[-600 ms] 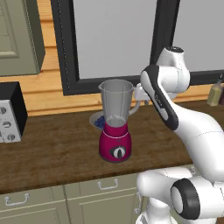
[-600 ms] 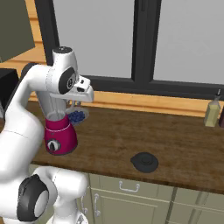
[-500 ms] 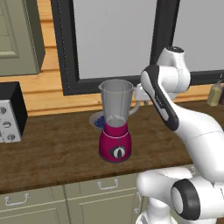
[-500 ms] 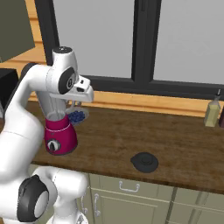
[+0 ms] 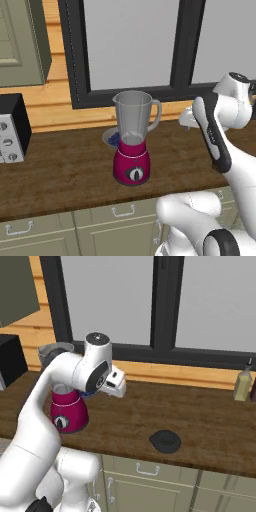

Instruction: Close the lid blender by securely placing the lid on top.

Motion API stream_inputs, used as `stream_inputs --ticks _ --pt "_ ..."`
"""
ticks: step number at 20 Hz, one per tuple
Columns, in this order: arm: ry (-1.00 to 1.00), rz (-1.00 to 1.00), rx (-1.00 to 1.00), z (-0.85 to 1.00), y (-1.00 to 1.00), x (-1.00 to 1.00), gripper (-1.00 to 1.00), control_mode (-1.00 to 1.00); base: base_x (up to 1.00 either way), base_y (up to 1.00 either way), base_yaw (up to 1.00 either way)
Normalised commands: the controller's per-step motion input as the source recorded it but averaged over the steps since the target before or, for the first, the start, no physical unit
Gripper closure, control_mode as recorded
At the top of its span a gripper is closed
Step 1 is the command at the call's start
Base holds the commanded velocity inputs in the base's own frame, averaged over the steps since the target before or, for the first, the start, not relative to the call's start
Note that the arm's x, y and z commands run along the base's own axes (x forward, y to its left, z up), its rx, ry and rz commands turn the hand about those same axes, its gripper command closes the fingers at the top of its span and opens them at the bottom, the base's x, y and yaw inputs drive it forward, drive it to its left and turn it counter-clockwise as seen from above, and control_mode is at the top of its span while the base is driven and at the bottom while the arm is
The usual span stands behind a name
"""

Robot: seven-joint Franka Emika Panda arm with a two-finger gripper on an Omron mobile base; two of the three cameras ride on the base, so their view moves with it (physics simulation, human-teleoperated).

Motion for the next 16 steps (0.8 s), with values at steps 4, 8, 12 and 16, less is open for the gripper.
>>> stream_inputs --ticks 4,8,12,16 --pt "-0.05 -0.24 0.08 -0.92 -1.00 -0.60 -1.00 -1.00 0.00 0.00 0.00" --pt "0.11 -0.31 0.15 -0.62 -1.00 -0.08 -1.00 -1.00 0.00 0.00 0.00" --pt "0.29 -0.31 0.20 -0.27 -1.00 0.24 -1.00 -1.00 0.00 0.00 0.00" --pt "0.35 -0.26 0.21 -0.27 -1.00 0.47 -1.00 -1.00 0.00 0.00 0.00"
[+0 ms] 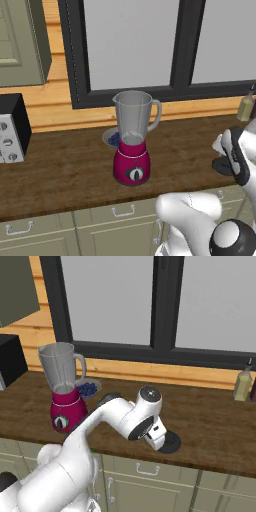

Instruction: Close the lid blender by securely placing the lid on top.

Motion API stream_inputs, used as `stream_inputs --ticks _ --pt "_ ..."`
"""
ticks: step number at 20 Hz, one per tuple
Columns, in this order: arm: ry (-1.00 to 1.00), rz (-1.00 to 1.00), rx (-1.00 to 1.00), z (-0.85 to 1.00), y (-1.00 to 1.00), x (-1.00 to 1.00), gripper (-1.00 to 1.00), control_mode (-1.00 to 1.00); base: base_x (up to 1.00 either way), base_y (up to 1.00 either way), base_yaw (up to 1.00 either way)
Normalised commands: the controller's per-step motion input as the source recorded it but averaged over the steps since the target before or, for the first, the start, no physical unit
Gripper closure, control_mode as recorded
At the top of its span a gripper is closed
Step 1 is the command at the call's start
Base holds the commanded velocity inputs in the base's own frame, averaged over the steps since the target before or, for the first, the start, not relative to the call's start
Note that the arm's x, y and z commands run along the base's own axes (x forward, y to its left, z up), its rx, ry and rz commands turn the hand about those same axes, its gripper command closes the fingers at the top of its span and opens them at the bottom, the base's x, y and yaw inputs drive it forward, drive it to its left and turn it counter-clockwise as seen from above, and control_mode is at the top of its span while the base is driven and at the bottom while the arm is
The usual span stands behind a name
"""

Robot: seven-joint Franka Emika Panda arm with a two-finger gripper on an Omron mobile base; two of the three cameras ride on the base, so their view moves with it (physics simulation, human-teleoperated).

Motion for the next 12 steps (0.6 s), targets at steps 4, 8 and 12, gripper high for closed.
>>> stream_inputs --ticks 4,8,12 --pt "0.29 -0.18 0.18 -0.16 -1.00 0.69 -1.00 -1.00 0.00 0.00 0.00" --pt "0.14 -0.04 0.12 -0.34 -0.80 0.72 -1.00 -1.00 0.00 0.00 0.00" --pt "0.01 0.00 0.06 -0.57 -0.27 0.60 -1.00 -1.00 0.00 0.00 0.00"
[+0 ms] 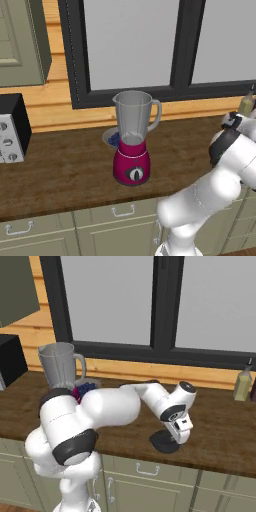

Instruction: Close the lid blender by securely placing the lid on top.

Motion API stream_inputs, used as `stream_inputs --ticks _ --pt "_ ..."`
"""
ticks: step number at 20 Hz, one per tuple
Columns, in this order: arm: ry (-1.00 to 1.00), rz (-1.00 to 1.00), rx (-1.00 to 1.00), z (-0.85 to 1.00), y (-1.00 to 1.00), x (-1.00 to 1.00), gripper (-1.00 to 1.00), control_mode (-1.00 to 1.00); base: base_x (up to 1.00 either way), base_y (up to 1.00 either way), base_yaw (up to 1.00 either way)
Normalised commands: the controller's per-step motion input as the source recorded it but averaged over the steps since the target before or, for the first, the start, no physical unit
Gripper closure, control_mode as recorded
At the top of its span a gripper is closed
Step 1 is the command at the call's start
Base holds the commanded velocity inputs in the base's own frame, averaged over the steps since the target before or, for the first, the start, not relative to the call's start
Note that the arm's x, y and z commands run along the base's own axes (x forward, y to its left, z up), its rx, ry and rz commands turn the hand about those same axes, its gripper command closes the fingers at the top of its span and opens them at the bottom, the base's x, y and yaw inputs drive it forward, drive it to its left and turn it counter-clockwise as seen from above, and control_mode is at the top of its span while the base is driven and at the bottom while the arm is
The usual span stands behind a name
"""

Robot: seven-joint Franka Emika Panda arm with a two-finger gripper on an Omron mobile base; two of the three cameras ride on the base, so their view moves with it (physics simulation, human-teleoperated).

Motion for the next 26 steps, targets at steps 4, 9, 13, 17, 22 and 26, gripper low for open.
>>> stream_inputs --ticks 4,9,13,17,22,26 --pt "0.00 0.00 0.04 -0.64 -0.21 0.45 -1.00 -1.00 0.00 0.00 0.00" --pt "0.00 0.00 0.00 -0.55 0.02 0.18 -1.00 -1.00 0.00 0.00 0.00" --pt "0.00 0.00 0.00 -0.12 0.20 0.00 -1.00 -1.00 0.00 0.00 0.00" --pt "0.01 0.00 0.00 -0.02 0.28 0.00 -1.00 -1.00 0.00 0.00 0.00" --pt "0.05 0.00 -0.05 -0.08 0.44 0.00 -1.00 -1.00 0.00 0.00 0.00" --pt "0.05 0.00 -0.10 -0.21 0.51 -0.11 -1.00 -1.00 0.00 0.00 0.00"
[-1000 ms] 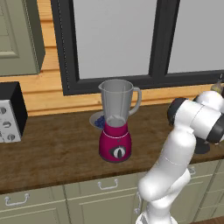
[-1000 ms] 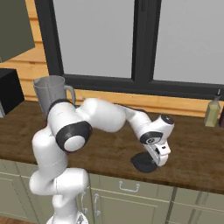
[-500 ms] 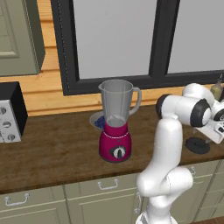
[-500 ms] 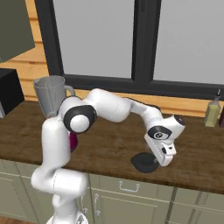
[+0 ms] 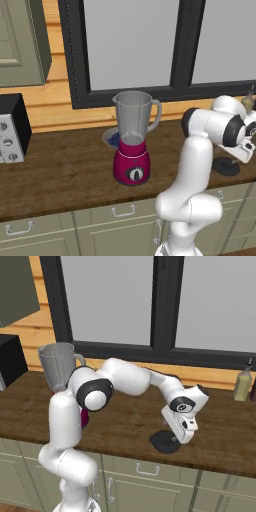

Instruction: Close the lid blender by securely placing the lid on top.

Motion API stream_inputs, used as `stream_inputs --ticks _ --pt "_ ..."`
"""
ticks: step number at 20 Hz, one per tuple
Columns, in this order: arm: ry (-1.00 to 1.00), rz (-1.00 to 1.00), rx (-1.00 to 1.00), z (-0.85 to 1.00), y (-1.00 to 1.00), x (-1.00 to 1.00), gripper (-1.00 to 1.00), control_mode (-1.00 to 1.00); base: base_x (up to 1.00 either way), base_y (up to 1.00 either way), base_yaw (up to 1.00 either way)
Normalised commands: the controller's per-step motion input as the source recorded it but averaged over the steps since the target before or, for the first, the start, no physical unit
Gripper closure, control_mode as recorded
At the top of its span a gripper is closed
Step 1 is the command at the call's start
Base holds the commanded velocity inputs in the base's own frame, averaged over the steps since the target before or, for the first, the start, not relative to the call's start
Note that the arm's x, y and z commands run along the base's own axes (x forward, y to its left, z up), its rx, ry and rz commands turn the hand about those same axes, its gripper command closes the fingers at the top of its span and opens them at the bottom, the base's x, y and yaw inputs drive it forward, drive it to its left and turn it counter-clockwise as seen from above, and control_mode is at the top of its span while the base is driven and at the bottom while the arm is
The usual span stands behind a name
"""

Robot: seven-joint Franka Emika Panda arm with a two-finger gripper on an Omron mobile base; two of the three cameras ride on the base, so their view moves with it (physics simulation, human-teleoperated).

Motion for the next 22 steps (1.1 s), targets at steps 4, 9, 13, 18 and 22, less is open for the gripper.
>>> stream_inputs --ticks 4,9,13,18,22 --pt "0.04 -0.04 -0.12 -0.23 0.35 -0.29 -1.00 -1.00 0.00 0.00 0.00" --pt "0.00 -0.07 -0.07 -0.09 0.00 -0.33 -1.00 -1.00 0.00 0.00 0.00" --pt "0.00 -0.06 -0.05 -0.03 0.00 -0.45 -1.00 -1.00 0.00 0.00 0.00" --pt "0.00 0.00 -0.02 0.00 0.13 -0.17 -1.00 -1.00 0.00 0.00 0.00" --pt "0.00 -0.02 -0.01 -0.01 0.01 0.33 -1.00 -1.00 0.00 0.00 0.00"
